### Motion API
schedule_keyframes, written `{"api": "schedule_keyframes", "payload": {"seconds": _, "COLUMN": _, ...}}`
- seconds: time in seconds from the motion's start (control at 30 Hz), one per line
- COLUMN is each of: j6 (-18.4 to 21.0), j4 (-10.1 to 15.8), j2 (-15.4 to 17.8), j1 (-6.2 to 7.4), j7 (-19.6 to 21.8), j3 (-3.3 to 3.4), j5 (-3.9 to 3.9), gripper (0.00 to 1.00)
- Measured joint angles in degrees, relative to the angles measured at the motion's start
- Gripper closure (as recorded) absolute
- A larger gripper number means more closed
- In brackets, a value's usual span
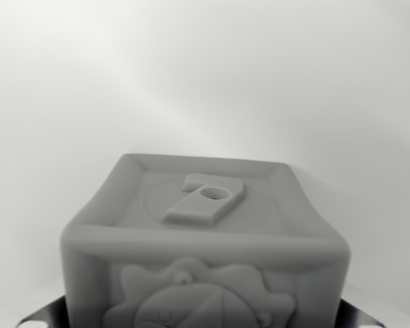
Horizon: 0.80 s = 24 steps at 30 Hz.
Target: Destack cube
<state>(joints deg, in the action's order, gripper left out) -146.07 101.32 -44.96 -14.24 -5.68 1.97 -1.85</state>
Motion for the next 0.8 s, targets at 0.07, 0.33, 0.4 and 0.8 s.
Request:
{"api": "schedule_keyframes", "payload": {"seconds": 0.07, "j6": 0.0, "j4": 0.0, "j2": 0.0, "j1": -0.01, "j7": 0.0, "j3": -0.01, "j5": 0.00, "gripper": 1.00}}
{"api": "schedule_keyframes", "payload": {"seconds": 0.33, "j6": 0.0, "j4": 0.0, "j2": 0.0, "j1": -0.01, "j7": 0.0, "j3": -0.01, "j5": 0.00, "gripper": 0.00}}
{"api": "schedule_keyframes", "payload": {"seconds": 0.4, "j6": 0.0, "j4": 0.0, "j2": 0.0, "j1": -0.01, "j7": 0.0, "j3": -0.01, "j5": 0.00, "gripper": 0.00}}
{"api": "schedule_keyframes", "payload": {"seconds": 0.8, "j6": -0.1, "j4": -0.1, "j2": -0.3, "j1": -0.02, "j7": 0.0, "j3": -0.02, "j5": 0.00, "gripper": 0.00}}
